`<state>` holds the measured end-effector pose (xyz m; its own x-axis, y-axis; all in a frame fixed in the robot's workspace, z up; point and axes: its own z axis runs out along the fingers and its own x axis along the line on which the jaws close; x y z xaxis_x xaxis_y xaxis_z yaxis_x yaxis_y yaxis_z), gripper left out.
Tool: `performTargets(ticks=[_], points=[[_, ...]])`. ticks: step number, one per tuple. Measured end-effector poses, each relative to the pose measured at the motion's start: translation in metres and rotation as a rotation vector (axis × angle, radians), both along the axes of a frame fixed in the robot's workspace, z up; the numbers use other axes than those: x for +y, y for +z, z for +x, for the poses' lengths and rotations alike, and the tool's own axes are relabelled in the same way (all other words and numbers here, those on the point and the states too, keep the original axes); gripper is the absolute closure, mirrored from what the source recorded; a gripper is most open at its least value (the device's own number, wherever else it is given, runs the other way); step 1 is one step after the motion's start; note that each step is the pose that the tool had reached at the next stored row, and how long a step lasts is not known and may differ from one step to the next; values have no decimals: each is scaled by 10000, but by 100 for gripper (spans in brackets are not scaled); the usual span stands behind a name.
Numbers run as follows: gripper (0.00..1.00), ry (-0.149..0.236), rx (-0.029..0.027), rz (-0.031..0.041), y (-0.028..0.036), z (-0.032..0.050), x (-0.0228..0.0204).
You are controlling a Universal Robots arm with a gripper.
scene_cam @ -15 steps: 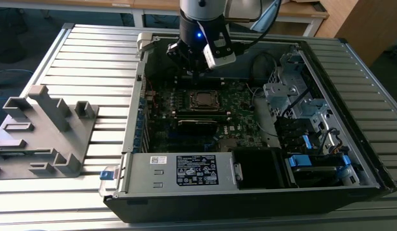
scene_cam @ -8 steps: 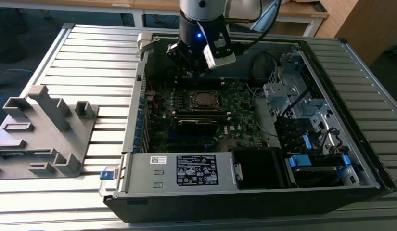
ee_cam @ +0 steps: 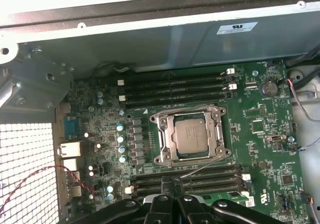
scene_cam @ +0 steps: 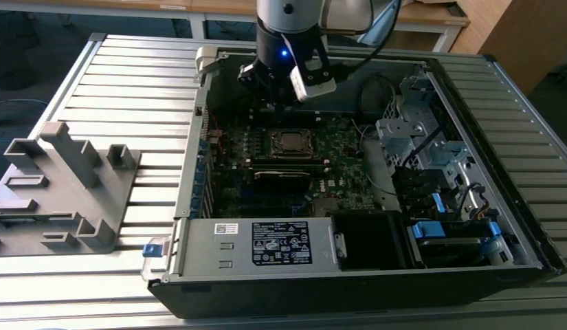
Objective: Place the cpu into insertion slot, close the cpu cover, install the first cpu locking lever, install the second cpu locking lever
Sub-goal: 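Install the second cpu locking lever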
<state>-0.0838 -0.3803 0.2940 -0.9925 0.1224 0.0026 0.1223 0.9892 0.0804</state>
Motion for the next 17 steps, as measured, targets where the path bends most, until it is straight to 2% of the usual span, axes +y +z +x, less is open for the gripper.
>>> performTargets(ticks=[12, 17], points=[[90, 0, 1, -2, -13, 0, 0], [90, 0, 0, -1, -46, 0, 0]])
